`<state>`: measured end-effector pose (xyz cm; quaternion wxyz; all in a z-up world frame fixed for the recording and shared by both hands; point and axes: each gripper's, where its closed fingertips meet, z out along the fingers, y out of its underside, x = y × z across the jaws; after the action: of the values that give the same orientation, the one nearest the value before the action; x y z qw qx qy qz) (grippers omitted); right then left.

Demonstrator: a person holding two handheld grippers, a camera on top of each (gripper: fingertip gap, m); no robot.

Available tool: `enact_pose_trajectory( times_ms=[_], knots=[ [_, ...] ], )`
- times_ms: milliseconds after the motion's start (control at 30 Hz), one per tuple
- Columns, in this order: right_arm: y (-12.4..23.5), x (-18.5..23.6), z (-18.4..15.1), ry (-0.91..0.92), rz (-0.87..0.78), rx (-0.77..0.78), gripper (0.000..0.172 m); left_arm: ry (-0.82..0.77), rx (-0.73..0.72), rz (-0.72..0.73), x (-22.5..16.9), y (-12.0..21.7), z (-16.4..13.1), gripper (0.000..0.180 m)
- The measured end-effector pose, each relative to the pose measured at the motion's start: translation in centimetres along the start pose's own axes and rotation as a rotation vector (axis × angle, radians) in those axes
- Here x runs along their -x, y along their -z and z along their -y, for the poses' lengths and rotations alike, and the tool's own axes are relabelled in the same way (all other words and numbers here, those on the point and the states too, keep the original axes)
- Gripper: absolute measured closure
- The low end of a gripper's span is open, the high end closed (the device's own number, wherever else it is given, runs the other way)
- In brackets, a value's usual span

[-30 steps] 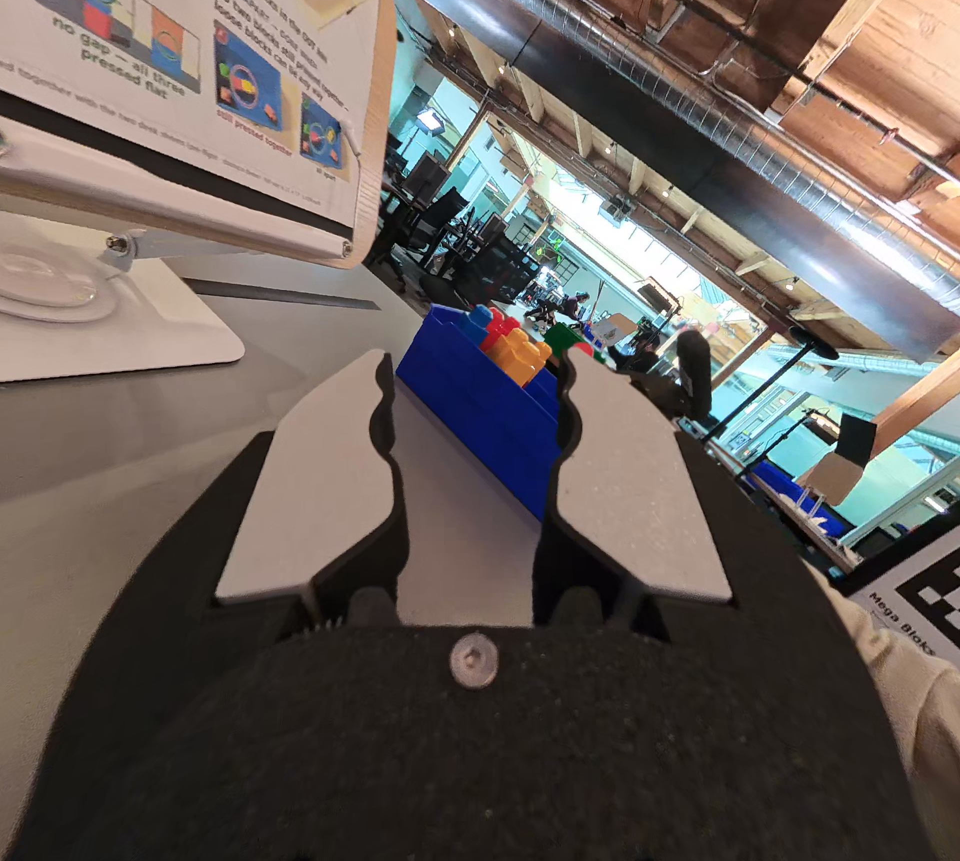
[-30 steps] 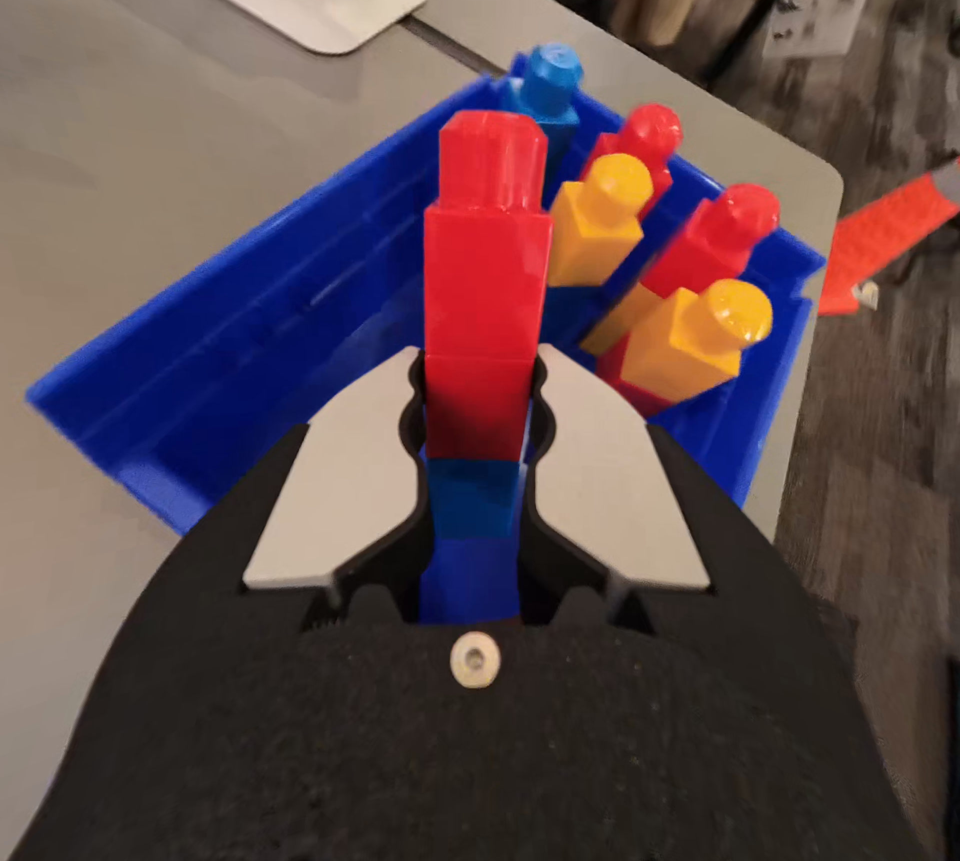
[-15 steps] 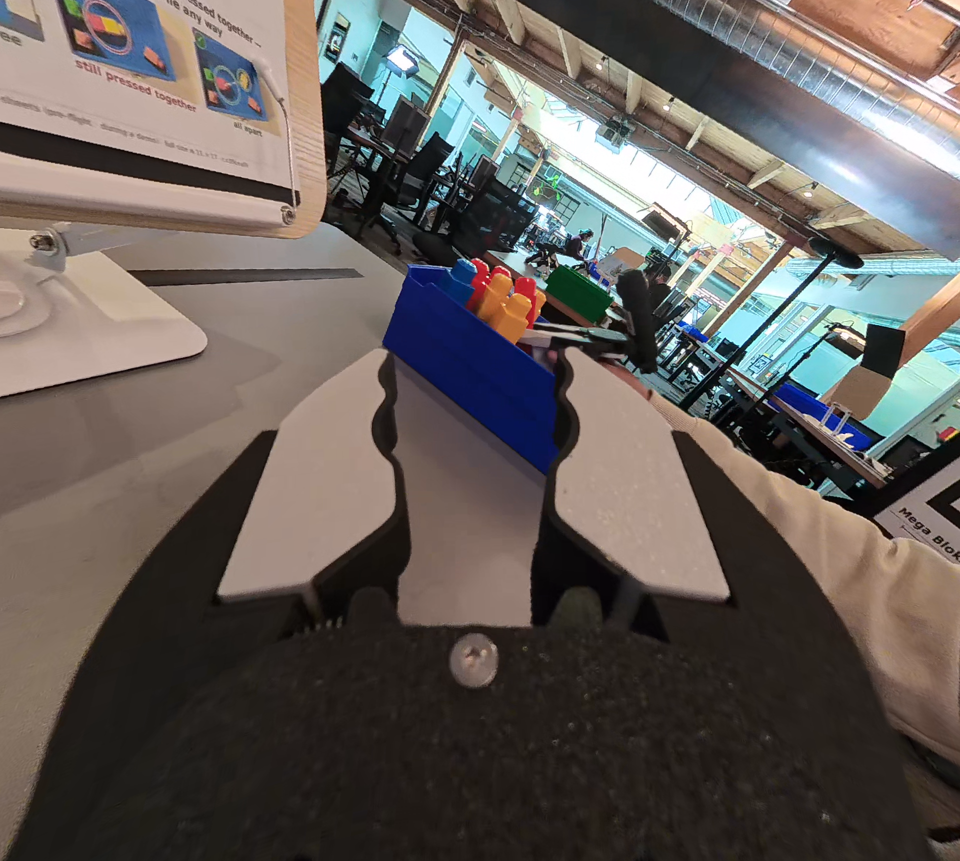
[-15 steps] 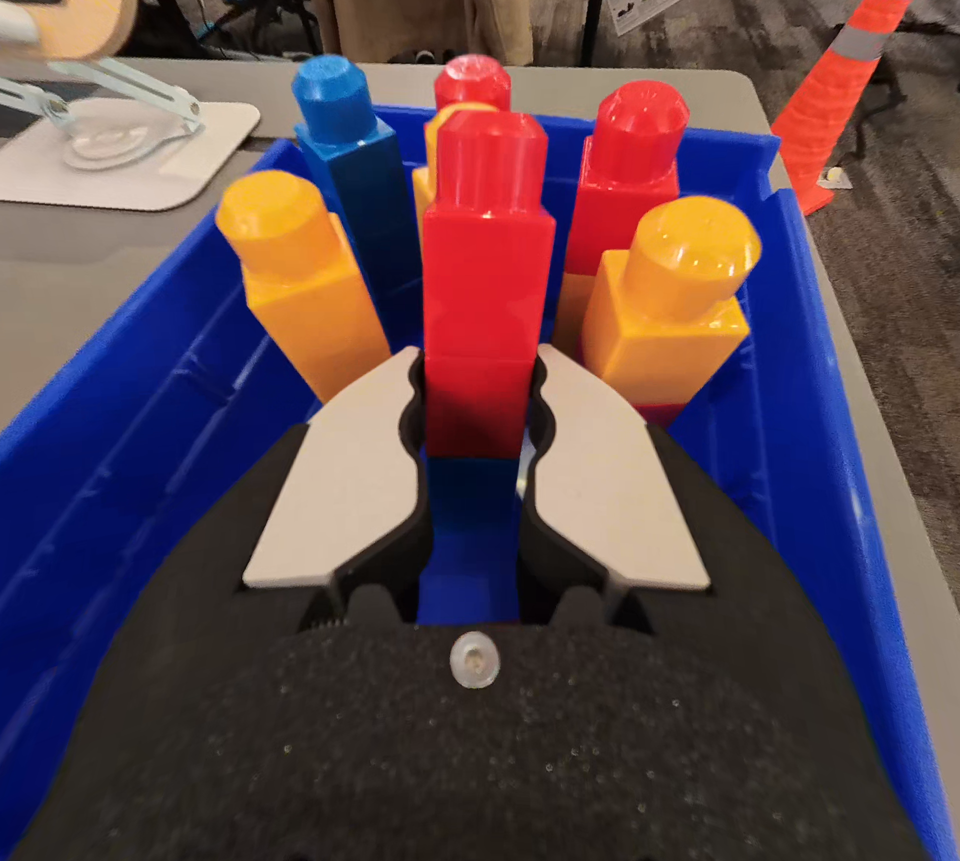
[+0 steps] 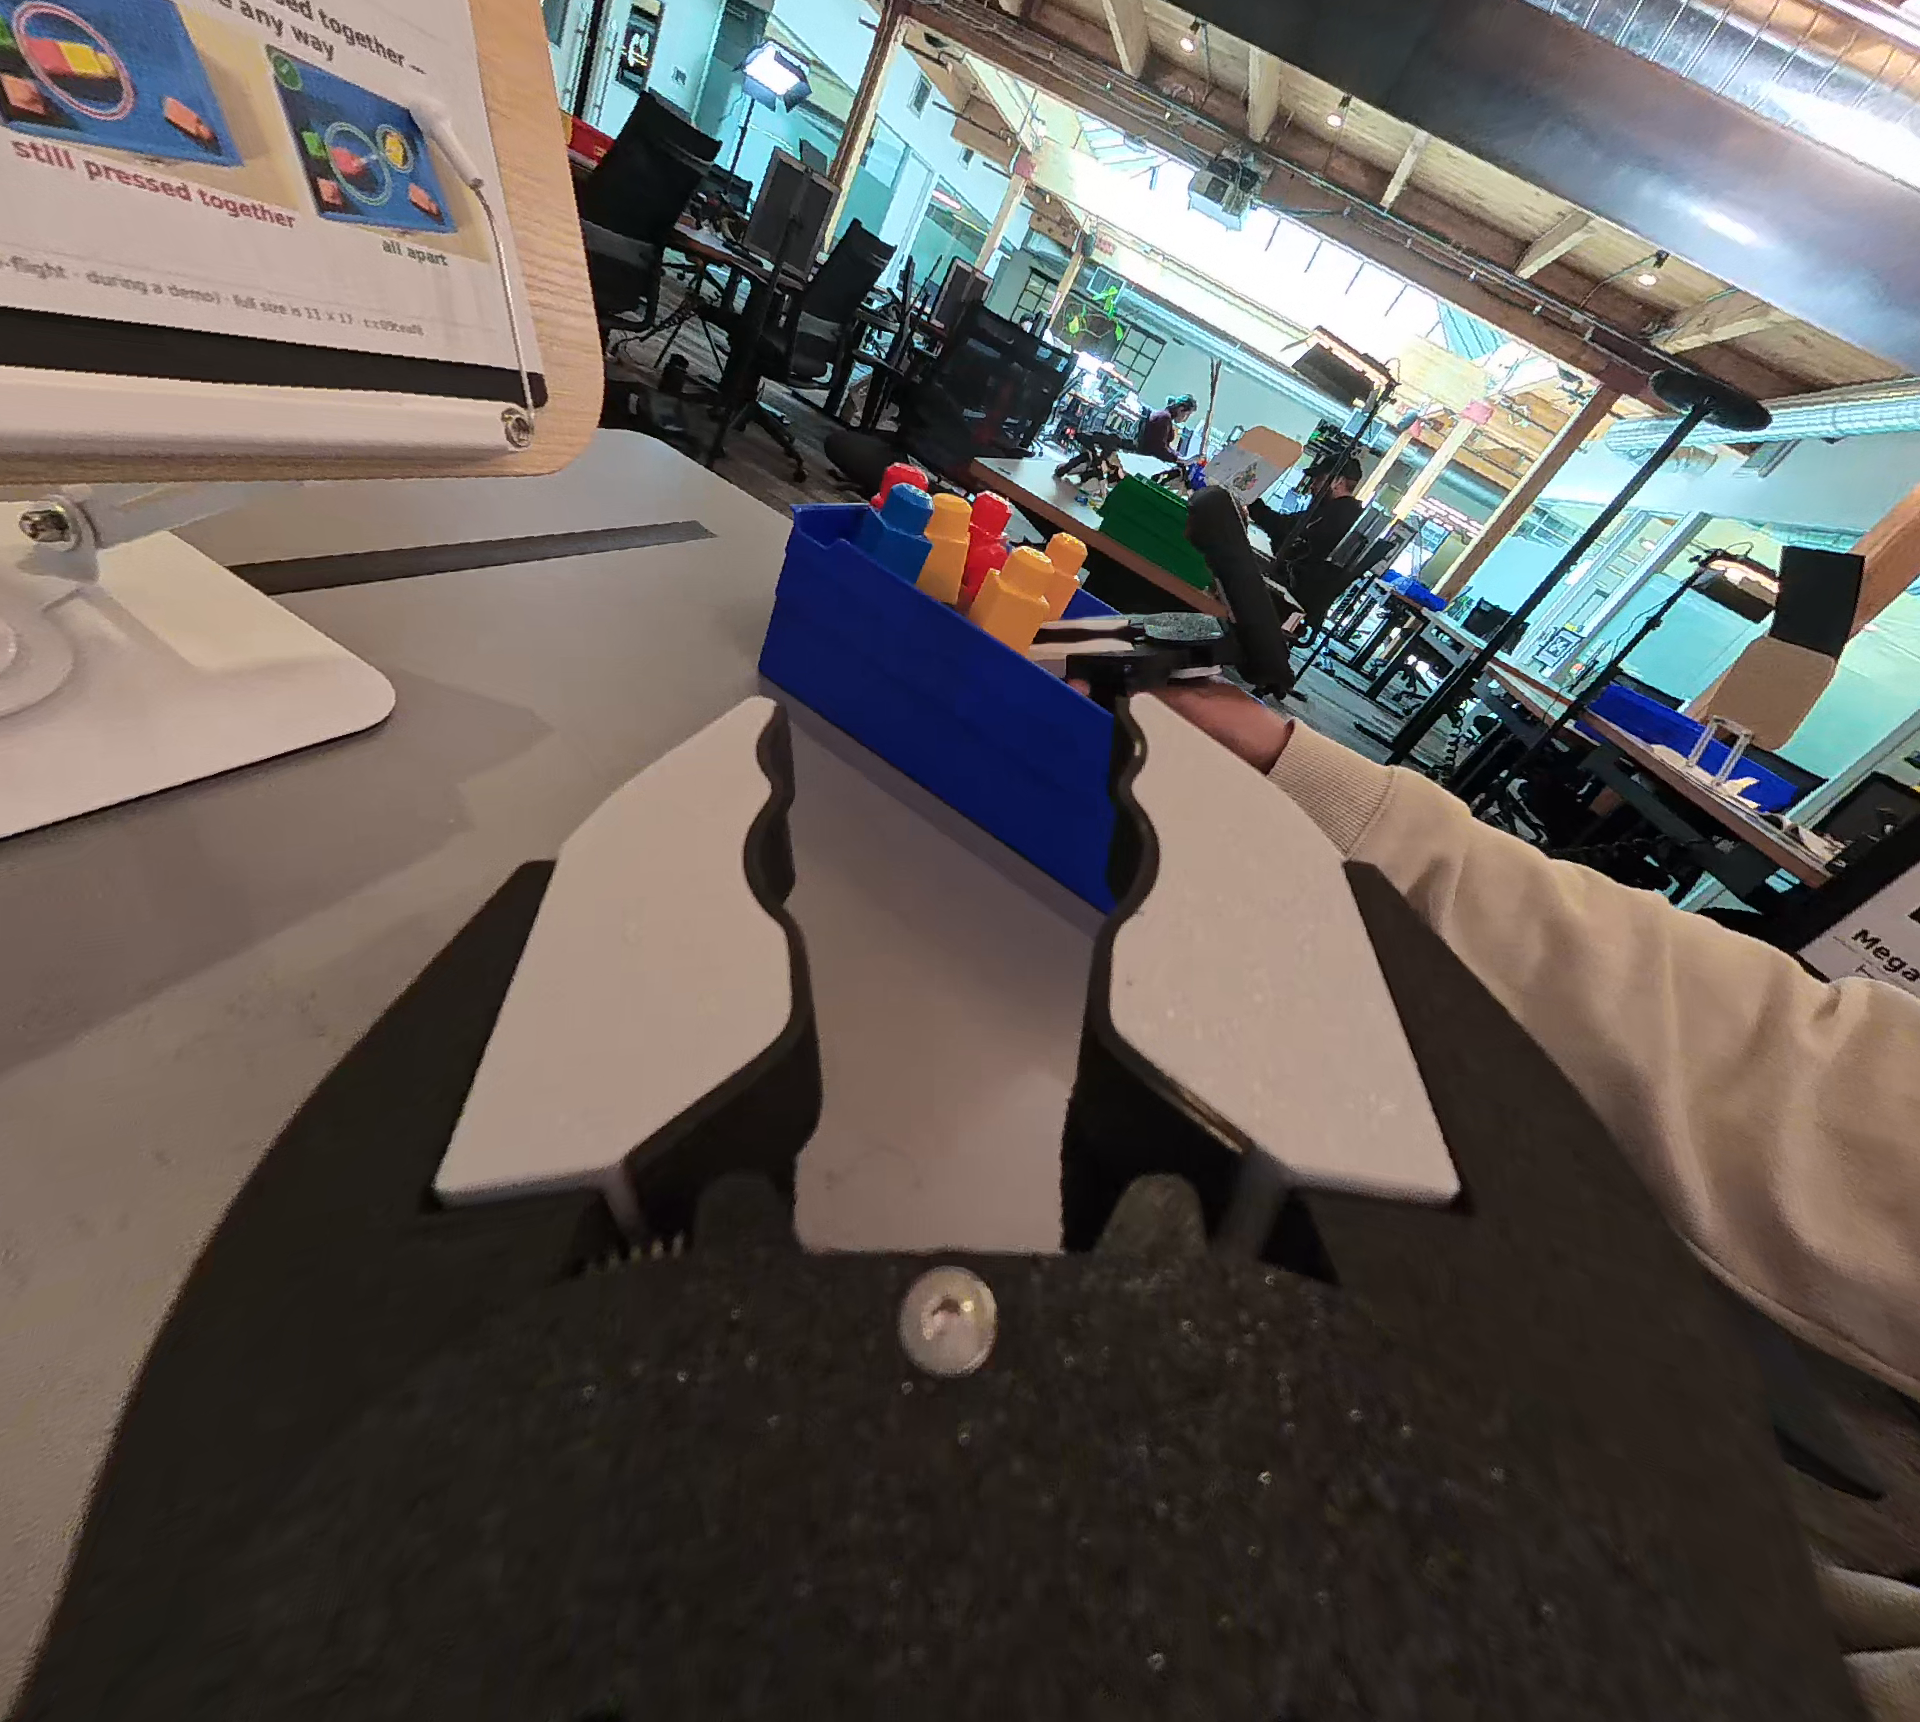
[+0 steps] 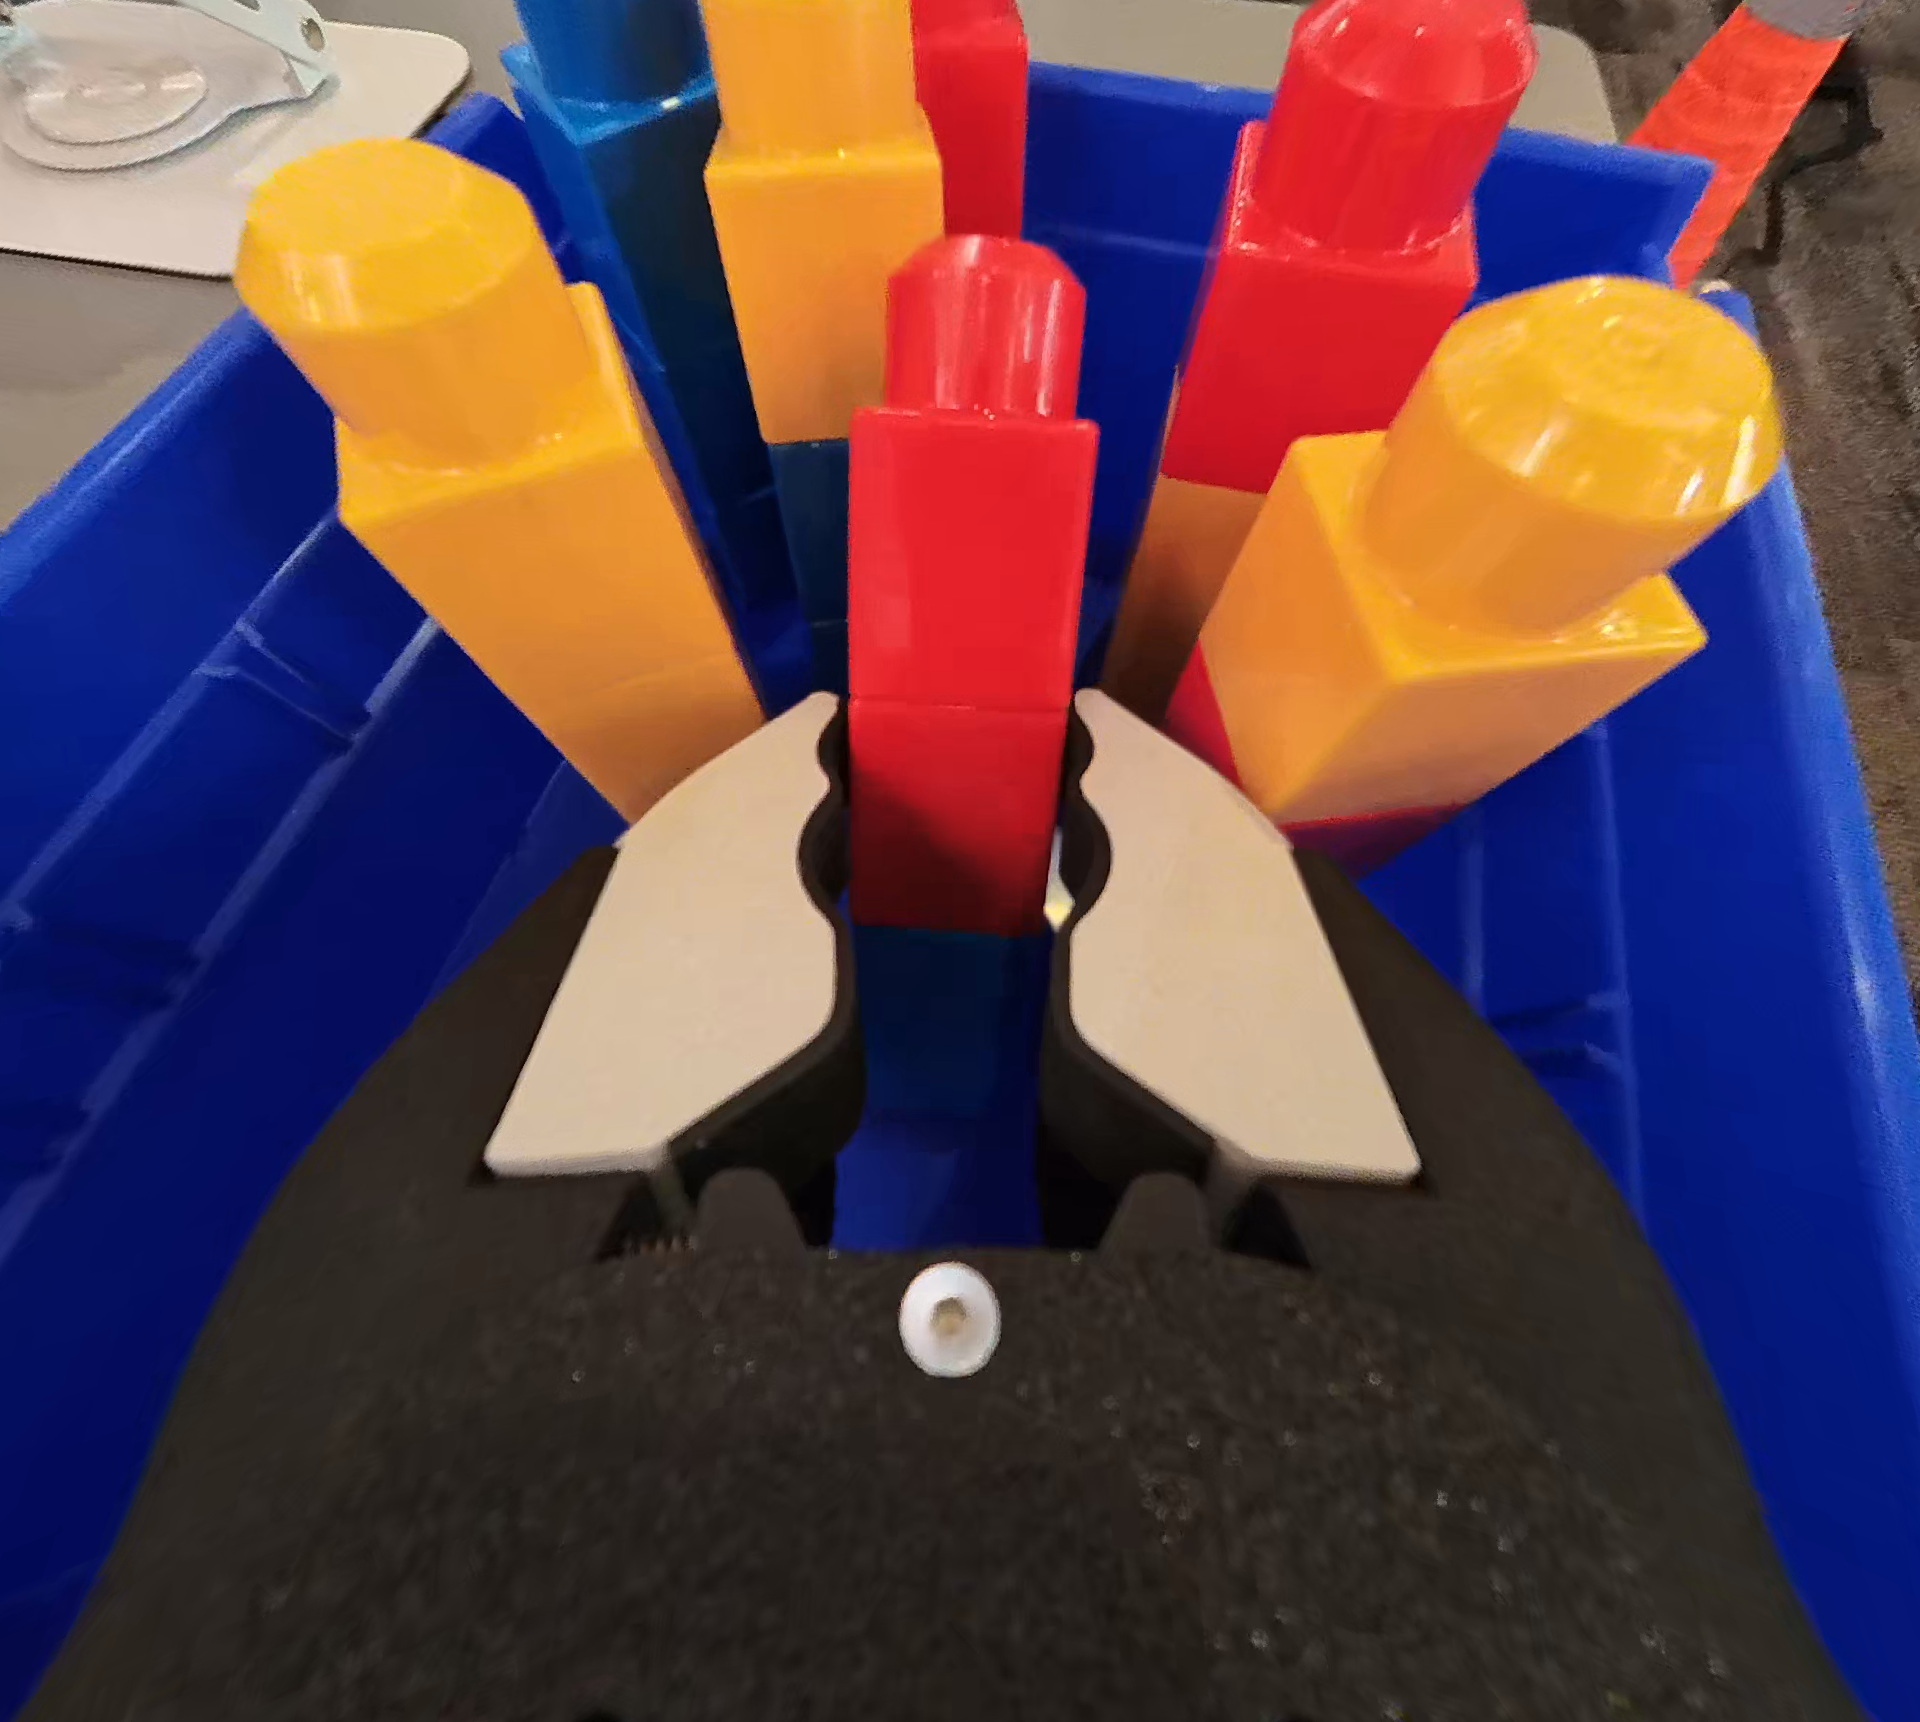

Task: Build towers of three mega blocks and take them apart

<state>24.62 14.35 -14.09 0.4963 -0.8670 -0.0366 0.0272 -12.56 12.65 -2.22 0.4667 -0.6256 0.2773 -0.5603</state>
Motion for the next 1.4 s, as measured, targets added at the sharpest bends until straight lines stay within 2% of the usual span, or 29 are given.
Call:
enact_pose_trajectory(
  times_ms=[200, 500, 800, 933, 1000, 1133, 1300, 1400],
  knots=[
    [-0.1, 0.5, 1.7, -0.007, 0.052, -0.102, 0.134, -0.009, 0.020, -0.002, -0.1, -0.3, -0.5, 0.123],
    [-1.3, 0.2, 1.2, -0.031, 0.055, -0.071, 0.134, -0.063, 0.047, 0.003, -0.5, -0.6, -0.9, 0.122],
    [-0.1, 0.7, -0.5, 0.080, 0.027, 0.049, 0.134, -0.077, 0.072, -0.003, -0.9, -1.0, -1.4, 0.122],
    [1.8, 0.5, 1.0, 0.139, -0.045, 0.022, 0.134, -0.097, 0.083, 0.000, -1.0, -1.0, -1.6, 0.122],
    [3.1, 0.6, 1.2, 0.183, -0.068, 0.076, 0.134, -0.102, 0.086, -0.001, -1.1, -1.1, -1.6, 0.122],
    [5.3, 0.1, 0.6, 0.296, -0.110, 0.279, 0.134, -0.105, 0.097, -0.006, -1.3, -1.3, -1.9, 0.122],
    [6.8, -1.1, -0.5, 0.218, -0.082, 0.492, 0.135, -0.121, 0.111, -0.009, -1.5, -1.4, -2.1, 0.122],
    [6.8, -1.2, -2.5, 0.104, -0.016, 0.638, 0.134, -0.129, 0.111, -0.005, -1.5, -1.4, -2.1, 0.122]
  ],
)
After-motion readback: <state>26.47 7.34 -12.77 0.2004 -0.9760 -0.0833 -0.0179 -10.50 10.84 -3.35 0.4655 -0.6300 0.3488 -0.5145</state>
